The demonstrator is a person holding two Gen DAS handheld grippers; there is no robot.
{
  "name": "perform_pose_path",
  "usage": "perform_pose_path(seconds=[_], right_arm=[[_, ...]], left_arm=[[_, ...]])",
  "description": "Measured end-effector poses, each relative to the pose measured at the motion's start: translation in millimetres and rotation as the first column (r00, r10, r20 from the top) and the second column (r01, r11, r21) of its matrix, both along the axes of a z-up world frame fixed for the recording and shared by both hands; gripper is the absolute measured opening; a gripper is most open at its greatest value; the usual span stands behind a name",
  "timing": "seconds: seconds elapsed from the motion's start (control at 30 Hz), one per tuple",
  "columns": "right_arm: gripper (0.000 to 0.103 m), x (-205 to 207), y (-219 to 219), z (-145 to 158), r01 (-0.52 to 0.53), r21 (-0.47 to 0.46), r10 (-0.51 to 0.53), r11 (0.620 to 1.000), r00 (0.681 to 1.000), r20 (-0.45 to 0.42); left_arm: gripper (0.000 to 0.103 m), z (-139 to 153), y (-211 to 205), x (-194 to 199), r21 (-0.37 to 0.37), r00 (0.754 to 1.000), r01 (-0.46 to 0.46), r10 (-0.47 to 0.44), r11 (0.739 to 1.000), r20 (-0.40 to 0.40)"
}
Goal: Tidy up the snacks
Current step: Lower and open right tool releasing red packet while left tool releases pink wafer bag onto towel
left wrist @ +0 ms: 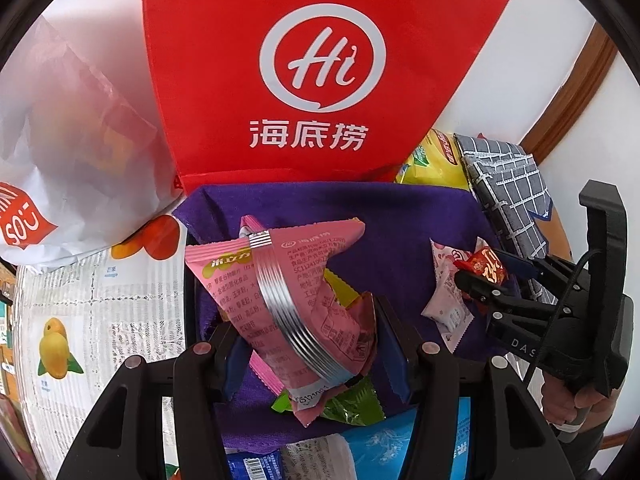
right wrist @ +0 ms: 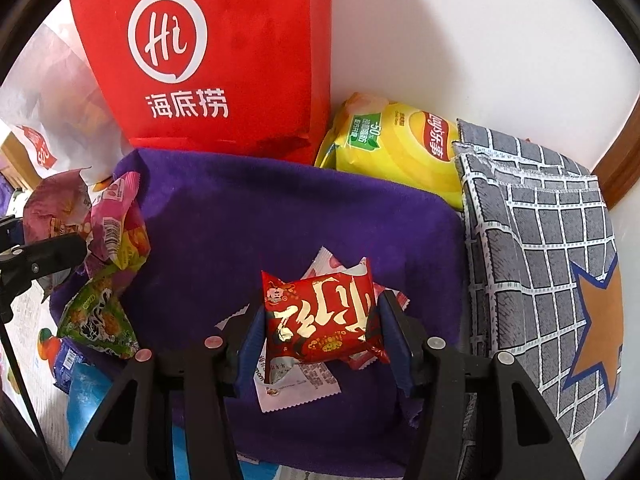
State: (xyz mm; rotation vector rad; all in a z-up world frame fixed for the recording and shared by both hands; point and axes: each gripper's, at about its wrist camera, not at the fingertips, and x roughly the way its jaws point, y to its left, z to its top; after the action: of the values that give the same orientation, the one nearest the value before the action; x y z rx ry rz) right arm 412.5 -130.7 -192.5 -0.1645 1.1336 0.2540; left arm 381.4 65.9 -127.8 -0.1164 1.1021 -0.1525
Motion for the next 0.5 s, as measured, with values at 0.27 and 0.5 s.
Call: perform_pose_path(seconds=[0.27,0.5], right_arm=[[0.055,-1.8,-0.5,1.8,-0.004,-0.017,0.004,1.0,1.0,0.011],[0.057,-0.1,-1.9,1.6,0.006,-0.016,-0.006,1.0,1.0,-0.001]], left_arm=[[0.054,-3.0,-5.9,1.4,0.002,1.0,0.015,-0.015,1.0,-0.006],[0.054,-3.9,-7.2,1.5,0.004,1.0,0.02,-0.02,1.0,-0.008]])
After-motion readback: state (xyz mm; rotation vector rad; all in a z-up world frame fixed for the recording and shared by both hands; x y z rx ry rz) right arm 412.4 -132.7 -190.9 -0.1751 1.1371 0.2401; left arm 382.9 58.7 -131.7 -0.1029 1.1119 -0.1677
